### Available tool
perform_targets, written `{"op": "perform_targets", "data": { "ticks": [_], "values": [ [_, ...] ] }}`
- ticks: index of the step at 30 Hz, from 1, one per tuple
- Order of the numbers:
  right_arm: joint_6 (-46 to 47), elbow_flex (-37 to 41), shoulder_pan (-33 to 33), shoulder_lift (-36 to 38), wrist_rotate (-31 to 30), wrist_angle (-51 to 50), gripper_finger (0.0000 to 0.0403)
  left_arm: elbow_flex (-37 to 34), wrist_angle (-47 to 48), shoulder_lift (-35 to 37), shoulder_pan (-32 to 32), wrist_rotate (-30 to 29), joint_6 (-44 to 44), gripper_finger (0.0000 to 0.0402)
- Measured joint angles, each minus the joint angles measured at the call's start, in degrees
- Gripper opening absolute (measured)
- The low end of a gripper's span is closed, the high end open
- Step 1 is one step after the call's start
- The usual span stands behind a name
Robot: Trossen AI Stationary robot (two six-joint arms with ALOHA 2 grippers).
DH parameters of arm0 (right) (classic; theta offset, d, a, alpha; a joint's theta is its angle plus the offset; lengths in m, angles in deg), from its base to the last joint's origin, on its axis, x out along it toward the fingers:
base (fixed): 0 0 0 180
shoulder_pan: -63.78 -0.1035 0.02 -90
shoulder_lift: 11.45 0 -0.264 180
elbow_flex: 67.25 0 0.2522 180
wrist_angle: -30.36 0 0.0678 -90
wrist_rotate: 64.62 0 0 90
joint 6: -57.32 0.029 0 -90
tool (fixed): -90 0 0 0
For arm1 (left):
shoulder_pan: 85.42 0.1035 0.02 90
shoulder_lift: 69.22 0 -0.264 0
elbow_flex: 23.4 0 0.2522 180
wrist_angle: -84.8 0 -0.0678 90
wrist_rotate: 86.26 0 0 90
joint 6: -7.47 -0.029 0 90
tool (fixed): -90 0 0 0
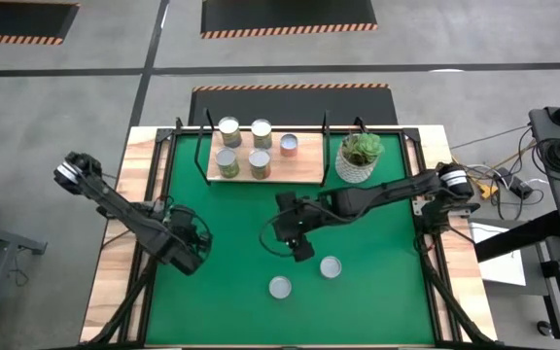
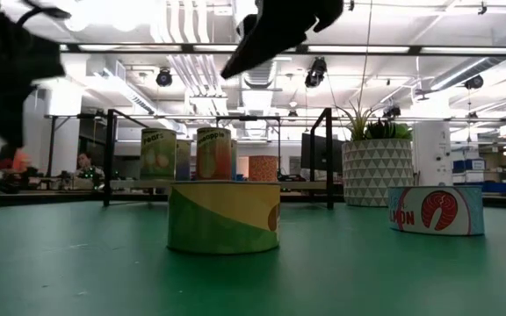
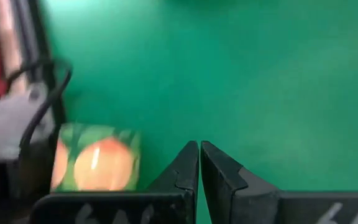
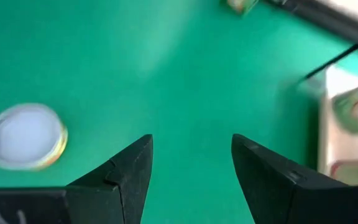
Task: Pick and place cans onto a shelf
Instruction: Put the canned peach on the shelf
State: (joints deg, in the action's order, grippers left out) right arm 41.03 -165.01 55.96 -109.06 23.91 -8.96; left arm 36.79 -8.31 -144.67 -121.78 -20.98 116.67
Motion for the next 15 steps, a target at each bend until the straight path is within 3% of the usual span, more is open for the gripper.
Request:
{"op": "perform_targets", "data": {
  "ticks": [7,10,12,15],
  "values": [
    [-2.92,7.46,0.23,5.01,0.02,12.89,0.0205,-0.29,4.05,-4.59,0.26,5.69,2.93,0.0],
    [-3.35,10.16,0.21,7.12,0.13,16.41,0.0205,1.09,7.55,-5.11,0.66,11.1,4.95,0.0004],
    [-4.33,11.37,0.23,8.25,0.24,17.61,0.0205,1.19,9.45,-5.11,1.0,15.9,5.17,0.0016],
    [-6.24,12.04,0.23,9.49,0.4,18.01,0.0205,0.79,9.8,-4.77,1.05,17.21,5.01,0.0053]
  ]
}}
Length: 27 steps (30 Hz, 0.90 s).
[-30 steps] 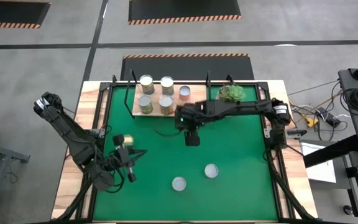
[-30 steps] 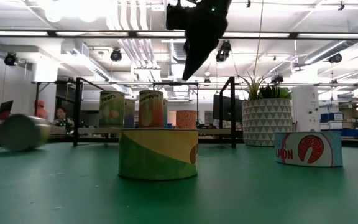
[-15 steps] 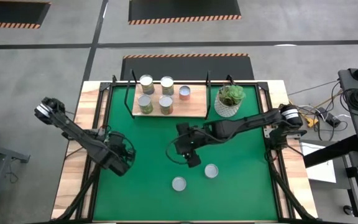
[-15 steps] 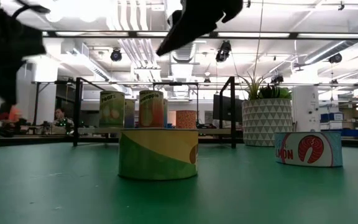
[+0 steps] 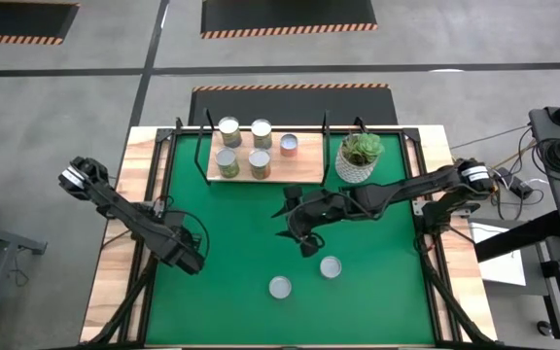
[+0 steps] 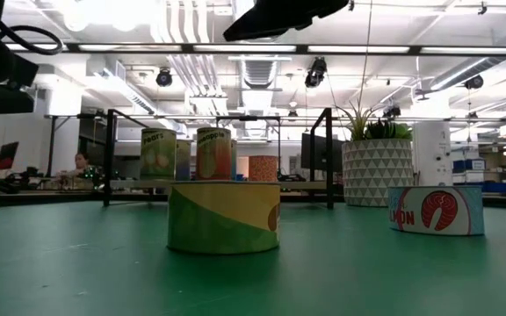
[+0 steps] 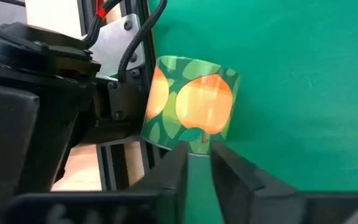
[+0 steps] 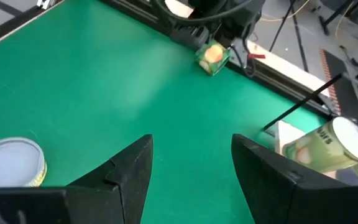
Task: Pick and place cans onto a shelf
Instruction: Put the canned peach on the shelf
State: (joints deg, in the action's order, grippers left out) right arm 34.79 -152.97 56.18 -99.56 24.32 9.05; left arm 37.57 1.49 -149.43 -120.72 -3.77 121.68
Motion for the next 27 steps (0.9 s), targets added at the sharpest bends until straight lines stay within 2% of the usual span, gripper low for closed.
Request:
{"op": "perform_targets", "data": {
  "ticks": [4,10,13,17,27],
  "values": [
    [-0.01,0.35,0.0,1.54,0.04,0.35,0.0205,-0.06,-0.36,0.07,0.06,-0.58,-0.61,0.013],
    [-0.5,1.7,0.0,1.83,0.07,-0.2,0.0205,-0.49,-0.35,-0.04,0.21,-5.73,-1.18,0.0257],
    [-0.64,1.73,0.11,1.83,0.04,-0.37,0.0205,-1.89,-0.6,-0.04,0.32,-5.49,-1.0,0.0297],
    [-0.67,1.73,0.11,1.83,0.04,-0.7,0.0205,-4.75,-3.78,-0.06,0.32,-5.44,-0.59,0.0309],
    [-0.64,1.73,0.11,1.83,0.04,-0.7,0.0205,-4.71,-3.81,-4.33,0.49,-5.39,-0.61,0.0291]
  ]
}}
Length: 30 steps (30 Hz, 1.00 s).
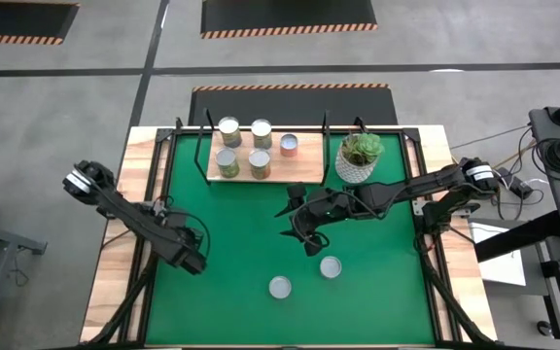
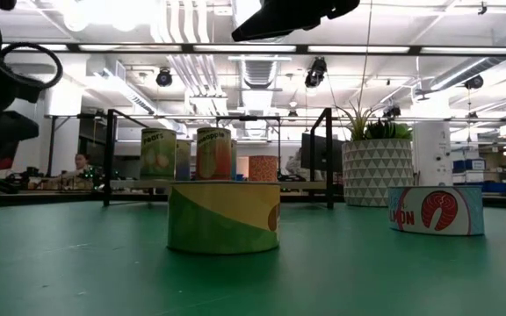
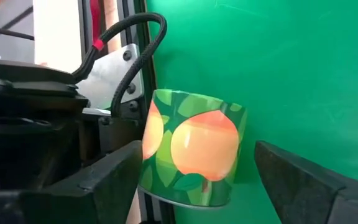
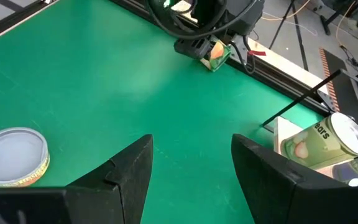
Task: Pick and place cans onto a shelf
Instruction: Put the canned peach on the shelf
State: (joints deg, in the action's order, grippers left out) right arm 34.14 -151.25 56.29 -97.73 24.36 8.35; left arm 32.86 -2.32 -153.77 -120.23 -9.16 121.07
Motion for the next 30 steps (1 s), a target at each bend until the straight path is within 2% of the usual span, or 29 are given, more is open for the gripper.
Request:
{"op": "perform_targets", "data": {
  "ticks": [11,21,23,26,30],
  "values": [
    [0.02,0.0,0.0,-0.02,0.0,0.0,0.0205,1.09,-3.7,-8.92,0.38,1.65,0.11,0.0286],
    [0.2,0.0,0.0,-0.02,0.0,-0.69,0.0205,8.72,-3.37,-13.78,0.39,0.94,-0.55,0.0242],
    [0.18,0.02,0.0,-0.04,0.0,-1.36,0.0205,10.48,-4.04,-13.78,0.15,-1.45,-0.55,0.0241],
    [0.14,0.02,0.0,-0.04,-0.02,-1.95,0.0205,13.54,-4.86,-13.49,-0.3,-9.05,-0.7,0.024],
    [0.07,0.02,0.0,0.16,-0.02,-2.13,0.0205,17.02,-4.13,-12.87,-0.53,-15.23,-4.1,0.0239]
  ]
}}
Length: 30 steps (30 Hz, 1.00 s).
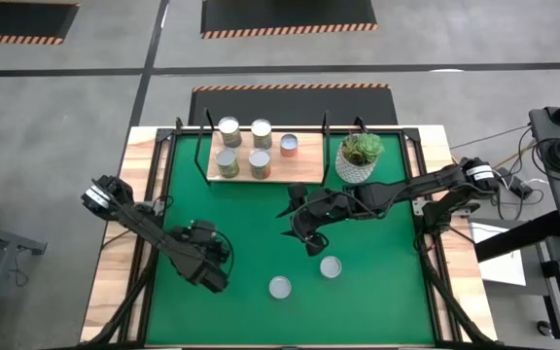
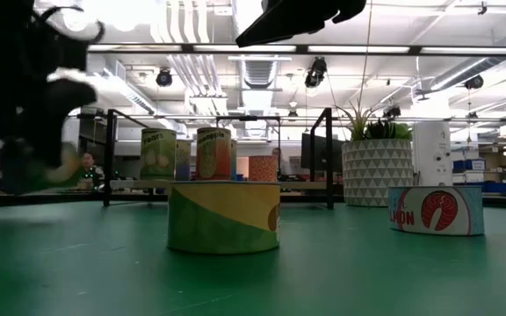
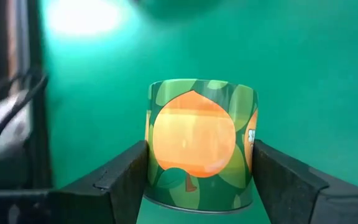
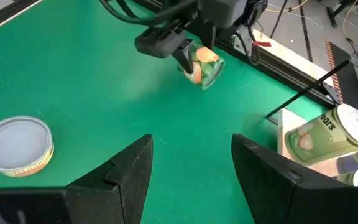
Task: Pick and place cans onto a shelf
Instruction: Put the canned peach on the shelf
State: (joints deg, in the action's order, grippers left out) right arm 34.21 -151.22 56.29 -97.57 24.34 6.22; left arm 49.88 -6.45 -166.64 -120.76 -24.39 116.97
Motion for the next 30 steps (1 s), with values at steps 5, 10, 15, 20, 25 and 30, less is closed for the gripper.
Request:
{"op": "perform_targets", "data": {
  "ticks": [5,10,15,20,25,30],
  "values": [
    [0.44,0.02,0.0,1.28,-0.02,-2.9,0.0205,4.73,-2.02,0.08,-2.55,-17.04,-6.19,0.0239],
    [1.5,1.17,0.0,4.34,-0.02,-7.26,0.0205,9.61,-11.91,0.19,-7.09,-32.99,-24.8,0.0238],
    [1.04,6.18,0.0,7.86,1.9,4.78,0.0205,11.48,-28.2,-0.25,-10.77,-43.23,-48.59,0.0238],
    [5.39,11.33,-0.05,8.12,10.51,20.06,0.0207,11.46,-42.71,-0.73,-11.27,-46.06,-64.98,0.0238],
    [6.42,11.37,-0.12,6.65,10.49,22.33,0.0241,10.79,-46.66,-0.77,-11.12,-46.47,-69.65,0.0238],
    [5.86,8.82,-0.46,4.61,10.29,21.31,0.0301,10.63,-46.71,-0.77,-10.87,-50.27,-69.49,0.0238]
  ]
}}
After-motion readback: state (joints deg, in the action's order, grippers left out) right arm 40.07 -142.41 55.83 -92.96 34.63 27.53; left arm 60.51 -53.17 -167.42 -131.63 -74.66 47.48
